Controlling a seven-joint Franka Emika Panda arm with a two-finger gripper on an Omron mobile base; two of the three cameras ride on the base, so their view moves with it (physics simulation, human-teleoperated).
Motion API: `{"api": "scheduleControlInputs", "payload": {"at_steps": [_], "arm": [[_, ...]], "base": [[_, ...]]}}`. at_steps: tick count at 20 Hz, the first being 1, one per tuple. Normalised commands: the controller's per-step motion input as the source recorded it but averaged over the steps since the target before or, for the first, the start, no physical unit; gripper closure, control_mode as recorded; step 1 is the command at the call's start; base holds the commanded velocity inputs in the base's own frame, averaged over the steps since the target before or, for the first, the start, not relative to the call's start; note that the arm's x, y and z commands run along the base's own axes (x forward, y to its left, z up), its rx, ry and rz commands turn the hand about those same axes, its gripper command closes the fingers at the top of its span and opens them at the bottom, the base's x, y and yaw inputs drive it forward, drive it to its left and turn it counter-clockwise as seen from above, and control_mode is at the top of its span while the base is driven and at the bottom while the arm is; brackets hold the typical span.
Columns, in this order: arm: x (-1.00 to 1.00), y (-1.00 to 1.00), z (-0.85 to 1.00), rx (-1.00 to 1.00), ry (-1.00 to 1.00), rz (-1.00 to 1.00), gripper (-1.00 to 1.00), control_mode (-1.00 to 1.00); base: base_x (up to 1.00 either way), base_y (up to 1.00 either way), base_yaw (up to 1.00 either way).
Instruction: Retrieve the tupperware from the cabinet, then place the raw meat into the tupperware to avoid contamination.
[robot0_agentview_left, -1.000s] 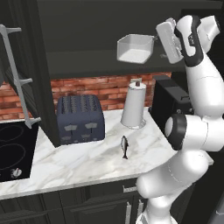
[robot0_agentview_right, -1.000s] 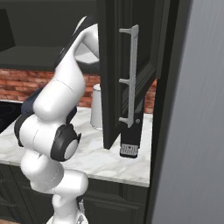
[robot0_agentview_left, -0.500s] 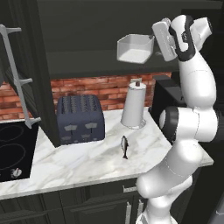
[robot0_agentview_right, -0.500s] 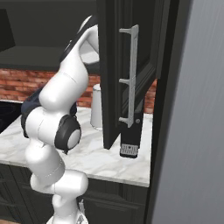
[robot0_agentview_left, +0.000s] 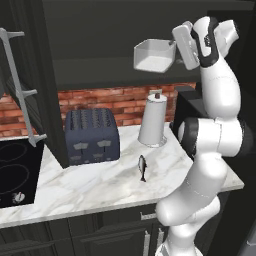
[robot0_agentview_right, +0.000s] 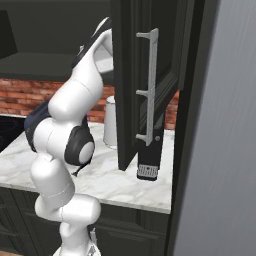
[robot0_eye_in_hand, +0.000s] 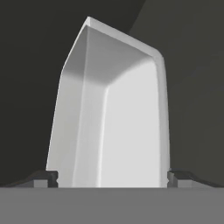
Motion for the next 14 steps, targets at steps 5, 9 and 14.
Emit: {"api": "scheduleControlInputs", "payload": {"at_steps": [5,9,14], "arm": [[0.25,0.01,0.00,0.00,0.01,0.00,-1.00,-1.00],[0.36,0.02,0.00,0.00,0.00,0.00,-1.00,-1.00],[0.36,0.04,0.00,0.00,0.00,0.00,-1.00,-1.00]], "base": [[0.00,0.00,0.00],[0.00,0.00,0.00],[0.00,0.00,0.00]]}}
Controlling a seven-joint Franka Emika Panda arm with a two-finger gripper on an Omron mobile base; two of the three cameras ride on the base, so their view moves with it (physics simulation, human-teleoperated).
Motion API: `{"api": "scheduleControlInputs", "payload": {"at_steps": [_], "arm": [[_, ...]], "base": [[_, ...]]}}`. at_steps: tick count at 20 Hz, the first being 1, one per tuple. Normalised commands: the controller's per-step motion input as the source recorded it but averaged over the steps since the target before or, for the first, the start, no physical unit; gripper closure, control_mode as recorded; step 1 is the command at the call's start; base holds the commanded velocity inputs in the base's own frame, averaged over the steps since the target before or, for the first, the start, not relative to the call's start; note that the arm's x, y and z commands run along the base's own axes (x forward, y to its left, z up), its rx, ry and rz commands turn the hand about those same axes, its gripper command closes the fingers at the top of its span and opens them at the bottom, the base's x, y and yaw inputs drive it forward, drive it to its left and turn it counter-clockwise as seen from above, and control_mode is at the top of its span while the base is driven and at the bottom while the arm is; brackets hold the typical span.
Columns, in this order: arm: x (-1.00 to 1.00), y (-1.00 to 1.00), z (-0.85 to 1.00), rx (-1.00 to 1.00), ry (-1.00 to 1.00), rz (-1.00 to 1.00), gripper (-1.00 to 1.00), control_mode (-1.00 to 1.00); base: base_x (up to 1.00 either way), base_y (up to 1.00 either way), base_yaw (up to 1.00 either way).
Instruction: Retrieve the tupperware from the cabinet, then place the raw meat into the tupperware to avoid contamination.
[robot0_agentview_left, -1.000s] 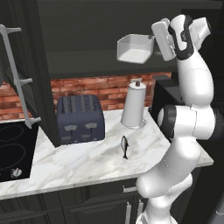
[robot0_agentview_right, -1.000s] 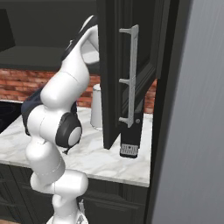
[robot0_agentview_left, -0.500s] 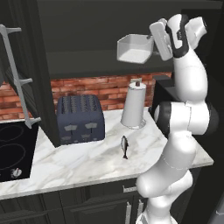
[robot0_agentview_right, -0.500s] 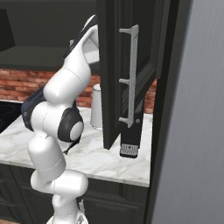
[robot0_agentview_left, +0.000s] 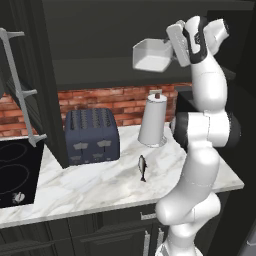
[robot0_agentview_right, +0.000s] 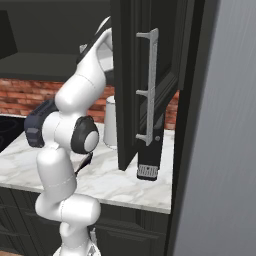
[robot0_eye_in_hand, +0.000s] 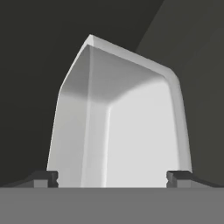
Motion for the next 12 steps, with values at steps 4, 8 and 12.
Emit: {"api": "scheduleControlInputs", "payload": {"at_steps": [4,8,12], "arm": [[0.32,0.02,0.04,0.00,0.03,0.00,-1.00,-1.00],[0.32,0.07,0.02,0.00,0.02,0.00,-1.00,-1.00],[0.16,0.12,-0.04,0.00,0.01,0.00,-1.00,-1.00]], "base": [[0.00,0.00,0.00],[0.00,0.00,0.00],[0.00,0.00,0.00]]}}
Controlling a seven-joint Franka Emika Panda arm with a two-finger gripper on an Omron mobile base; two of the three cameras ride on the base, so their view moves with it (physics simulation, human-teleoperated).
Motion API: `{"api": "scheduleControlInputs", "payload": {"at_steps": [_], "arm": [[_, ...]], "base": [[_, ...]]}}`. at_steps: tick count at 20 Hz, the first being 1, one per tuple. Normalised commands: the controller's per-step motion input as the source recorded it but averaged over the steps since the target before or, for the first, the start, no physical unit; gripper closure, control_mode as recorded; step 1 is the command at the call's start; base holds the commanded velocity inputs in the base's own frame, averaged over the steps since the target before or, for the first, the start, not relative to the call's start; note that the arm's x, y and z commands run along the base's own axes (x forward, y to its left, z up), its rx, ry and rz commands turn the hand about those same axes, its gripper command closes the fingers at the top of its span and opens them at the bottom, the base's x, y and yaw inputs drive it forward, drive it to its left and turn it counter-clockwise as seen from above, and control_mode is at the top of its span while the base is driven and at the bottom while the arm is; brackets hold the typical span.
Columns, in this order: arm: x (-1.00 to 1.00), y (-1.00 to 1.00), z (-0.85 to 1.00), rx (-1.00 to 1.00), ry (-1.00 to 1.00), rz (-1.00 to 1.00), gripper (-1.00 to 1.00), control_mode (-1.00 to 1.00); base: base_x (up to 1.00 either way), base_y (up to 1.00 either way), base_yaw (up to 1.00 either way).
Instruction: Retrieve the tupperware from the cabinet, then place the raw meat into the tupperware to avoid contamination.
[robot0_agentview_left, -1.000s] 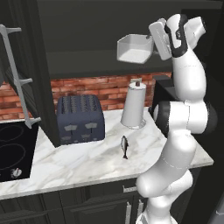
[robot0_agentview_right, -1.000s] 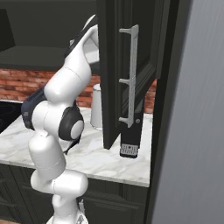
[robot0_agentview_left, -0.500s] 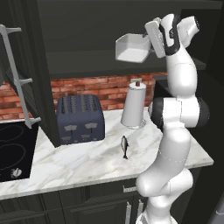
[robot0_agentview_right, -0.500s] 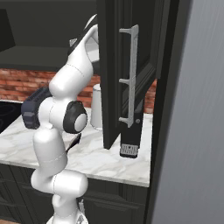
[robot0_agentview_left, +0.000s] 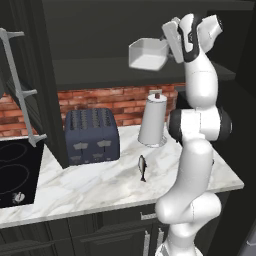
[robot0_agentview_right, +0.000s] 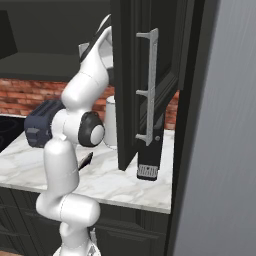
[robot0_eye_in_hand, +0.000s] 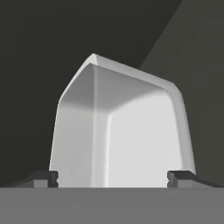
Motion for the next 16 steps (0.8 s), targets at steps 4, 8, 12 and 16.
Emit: {"api": "scheduleControlInputs", "payload": {"at_steps": [4,8,12,16], "arm": [[0.09,0.16,-0.09,0.00,0.01,0.00,1.00,-1.00],[0.00,0.07,-0.08,0.00,0.01,0.00,1.00,-1.00],[0.00,0.09,-0.13,0.00,0.04,0.00,1.00,-1.00],[0.00,0.10,-0.13,0.00,0.03,0.00,1.00,-1.00]], "base": [[0.00,0.00,0.00],[0.00,0.00,0.00],[0.00,0.00,0.00],[0.00,0.00,0.00]]}}
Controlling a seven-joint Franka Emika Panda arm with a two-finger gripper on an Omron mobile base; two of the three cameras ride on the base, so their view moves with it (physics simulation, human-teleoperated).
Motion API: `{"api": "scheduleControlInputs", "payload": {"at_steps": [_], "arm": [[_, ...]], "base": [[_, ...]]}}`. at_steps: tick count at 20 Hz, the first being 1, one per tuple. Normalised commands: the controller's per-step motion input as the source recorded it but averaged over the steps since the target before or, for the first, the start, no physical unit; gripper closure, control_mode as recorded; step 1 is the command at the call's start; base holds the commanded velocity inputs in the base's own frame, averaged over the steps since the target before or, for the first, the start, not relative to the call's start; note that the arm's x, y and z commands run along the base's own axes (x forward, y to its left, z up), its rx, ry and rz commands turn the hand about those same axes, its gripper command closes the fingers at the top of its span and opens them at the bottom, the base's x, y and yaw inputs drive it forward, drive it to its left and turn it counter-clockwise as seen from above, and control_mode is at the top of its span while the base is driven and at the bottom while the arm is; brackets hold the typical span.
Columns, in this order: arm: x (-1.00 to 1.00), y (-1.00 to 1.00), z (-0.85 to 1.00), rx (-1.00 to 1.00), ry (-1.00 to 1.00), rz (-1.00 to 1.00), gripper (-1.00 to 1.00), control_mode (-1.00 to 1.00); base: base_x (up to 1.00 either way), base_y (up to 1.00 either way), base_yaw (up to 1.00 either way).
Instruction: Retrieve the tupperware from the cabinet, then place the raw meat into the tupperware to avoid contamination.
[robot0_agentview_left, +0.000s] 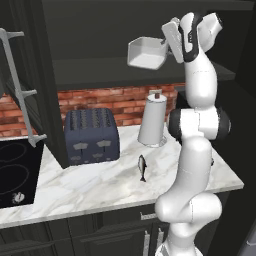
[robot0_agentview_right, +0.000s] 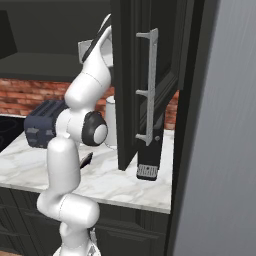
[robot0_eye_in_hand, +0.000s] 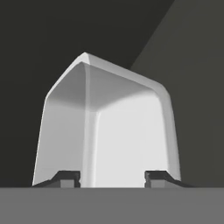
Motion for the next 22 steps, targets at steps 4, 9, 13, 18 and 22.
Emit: {"api": "scheduleControlInputs", "payload": {"at_steps": [4,9,13,18,22], "arm": [[0.00,0.10,-0.13,0.00,0.03,0.00,1.00,-1.00],[-0.10,0.01,-0.15,0.00,0.03,-0.02,1.00,-1.00],[-0.27,0.01,-0.13,0.01,0.01,-0.08,1.00,-1.00],[-0.31,0.00,0.00,0.00,-0.04,-0.10,1.00,-1.00],[-0.27,0.02,0.00,0.00,-0.06,-0.09,1.00,-1.00]], "base": [[0.00,0.00,0.00],[0.00,0.00,0.00],[0.00,0.00,0.00],[0.00,0.00,0.00],[0.00,0.00,0.00]]}}
